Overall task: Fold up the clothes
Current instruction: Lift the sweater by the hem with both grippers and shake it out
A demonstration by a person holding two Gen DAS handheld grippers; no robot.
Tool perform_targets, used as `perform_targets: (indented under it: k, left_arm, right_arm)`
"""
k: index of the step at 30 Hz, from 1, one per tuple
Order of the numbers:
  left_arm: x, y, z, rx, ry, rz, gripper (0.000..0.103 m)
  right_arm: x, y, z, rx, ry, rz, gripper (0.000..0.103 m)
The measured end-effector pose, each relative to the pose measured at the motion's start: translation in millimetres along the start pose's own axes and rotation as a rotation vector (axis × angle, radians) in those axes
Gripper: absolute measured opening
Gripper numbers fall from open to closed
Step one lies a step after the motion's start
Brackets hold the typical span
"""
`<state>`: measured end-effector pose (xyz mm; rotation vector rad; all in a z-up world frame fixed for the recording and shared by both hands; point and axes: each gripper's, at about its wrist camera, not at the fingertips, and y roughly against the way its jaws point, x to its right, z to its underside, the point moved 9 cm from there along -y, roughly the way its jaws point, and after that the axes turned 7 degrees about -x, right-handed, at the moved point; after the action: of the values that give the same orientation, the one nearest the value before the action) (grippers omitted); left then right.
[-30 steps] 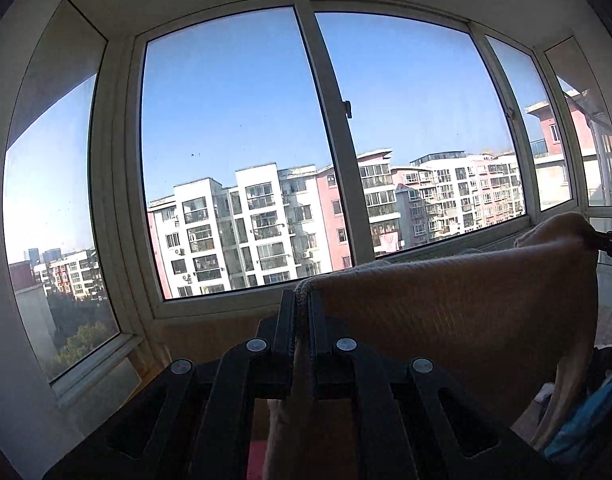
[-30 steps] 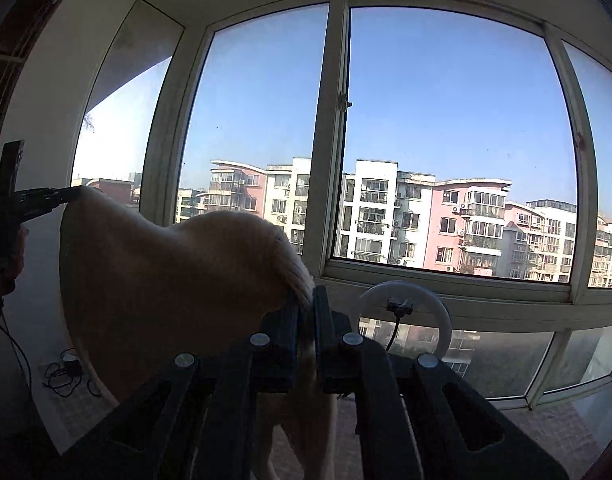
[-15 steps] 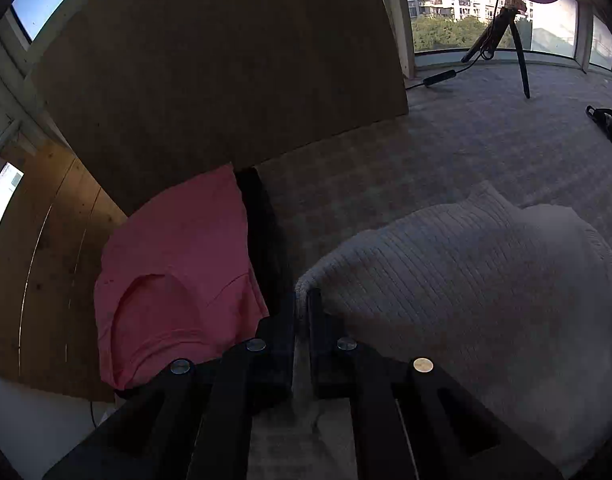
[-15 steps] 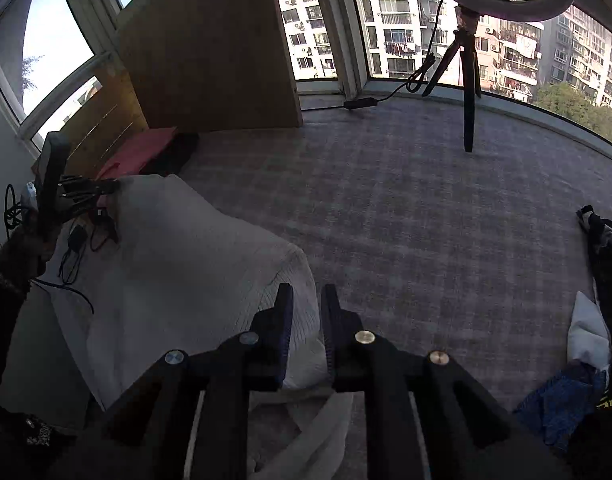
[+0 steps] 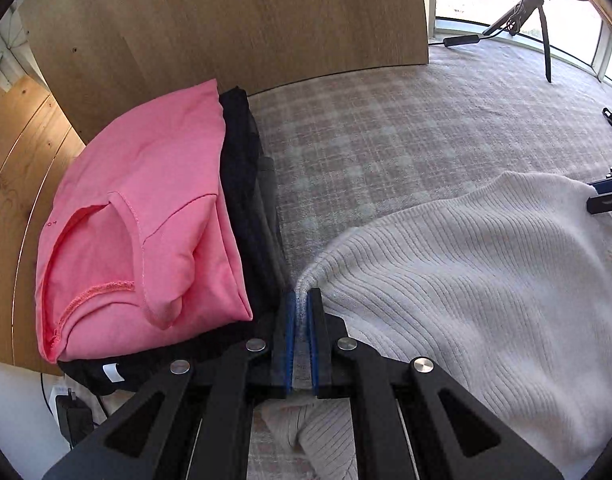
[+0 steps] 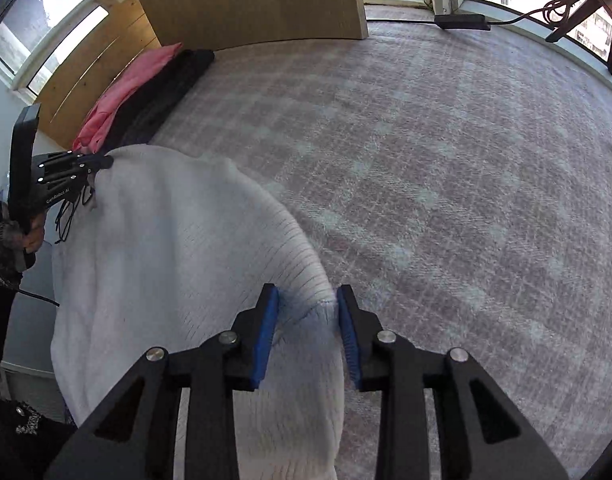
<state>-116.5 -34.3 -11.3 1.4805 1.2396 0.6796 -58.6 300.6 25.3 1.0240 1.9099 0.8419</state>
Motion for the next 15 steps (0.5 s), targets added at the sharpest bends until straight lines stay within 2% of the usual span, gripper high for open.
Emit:
perform_targets:
  k: [4, 7, 11, 13, 15]
  left_arm:
    - [-4, 26, -2, 0.065, 0.041, 0.033, 0.005]
    - [-7, 89, -3, 0.192, 0.057, 0.059, 0.005]
    - [-13, 203, 0, 0.41, 0.057, 0.076, 0.005]
    - [-11, 265, 5, 0.522, 0.043, 0.131, 0.005]
    - [-7, 320, 11, 0.624, 0.011, 0.15, 0.005]
  right_arm:
    - [-13, 24, -4, 0.071, 0.006, -0.009, 0.009]
    - [-23, 42, -6, 0.124, 0.011, -0.016, 0.009]
    - [-52, 152, 3, 0.331, 0.044, 0.058, 0.009]
    - [-69, 213, 9, 0.44, 0.061, 0.098, 0.009]
    - [-85, 275, 15, 0.55, 0.079, 0.139, 0.009]
